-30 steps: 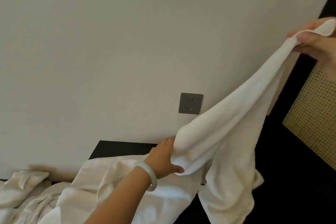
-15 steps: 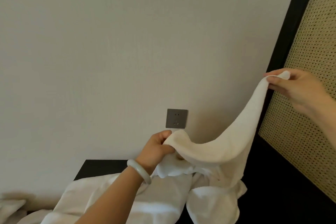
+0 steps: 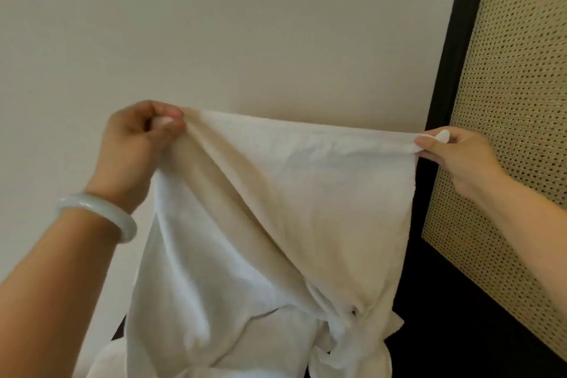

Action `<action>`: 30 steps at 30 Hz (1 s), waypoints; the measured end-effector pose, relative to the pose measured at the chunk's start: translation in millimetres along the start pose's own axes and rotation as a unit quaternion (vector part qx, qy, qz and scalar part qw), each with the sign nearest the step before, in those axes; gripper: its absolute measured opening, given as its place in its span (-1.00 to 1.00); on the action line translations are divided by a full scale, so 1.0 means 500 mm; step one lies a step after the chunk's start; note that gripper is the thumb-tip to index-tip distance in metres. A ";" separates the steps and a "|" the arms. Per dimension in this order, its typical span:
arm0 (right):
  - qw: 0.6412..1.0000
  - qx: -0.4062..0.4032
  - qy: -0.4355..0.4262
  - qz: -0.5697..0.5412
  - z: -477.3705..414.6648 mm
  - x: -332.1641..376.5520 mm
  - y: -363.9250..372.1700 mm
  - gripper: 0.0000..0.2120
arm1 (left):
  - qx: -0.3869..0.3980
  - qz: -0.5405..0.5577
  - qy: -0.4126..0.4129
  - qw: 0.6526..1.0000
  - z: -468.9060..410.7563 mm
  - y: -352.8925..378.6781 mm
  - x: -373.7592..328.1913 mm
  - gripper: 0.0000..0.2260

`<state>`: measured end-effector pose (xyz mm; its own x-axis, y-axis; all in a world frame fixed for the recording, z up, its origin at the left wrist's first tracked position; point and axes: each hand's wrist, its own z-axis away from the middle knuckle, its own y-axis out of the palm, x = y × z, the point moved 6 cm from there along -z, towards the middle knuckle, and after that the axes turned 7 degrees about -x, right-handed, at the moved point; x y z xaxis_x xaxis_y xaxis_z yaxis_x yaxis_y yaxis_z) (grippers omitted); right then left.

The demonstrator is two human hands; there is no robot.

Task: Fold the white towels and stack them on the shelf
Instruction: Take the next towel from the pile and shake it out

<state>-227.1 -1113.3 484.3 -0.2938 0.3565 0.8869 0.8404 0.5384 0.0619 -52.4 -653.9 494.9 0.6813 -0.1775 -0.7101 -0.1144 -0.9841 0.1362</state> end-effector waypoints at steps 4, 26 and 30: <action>0.973 0.052 0.016 0.226 -0.004 -0.038 0.032 -0.89 | 0.130 -0.279 -0.013 0.951 -0.014 0.015 0.044 -0.71; 0.933 0.280 0.008 0.227 0.343 -0.214 0.259 -0.79 | 0.348 -0.301 -0.177 0.870 0.378 0.008 0.304 -0.82; 0.969 0.135 -0.058 0.201 0.193 -0.125 0.181 -0.84 | 0.229 -0.446 -0.084 0.861 0.257 -0.070 0.275 -0.86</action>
<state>-176.8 -1013.2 390.2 -0.0303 0.6529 0.7568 0.7529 0.5129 -0.4124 -47.9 -645.1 303.7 0.5358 0.6903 -0.4863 0.1016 -0.6244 -0.7744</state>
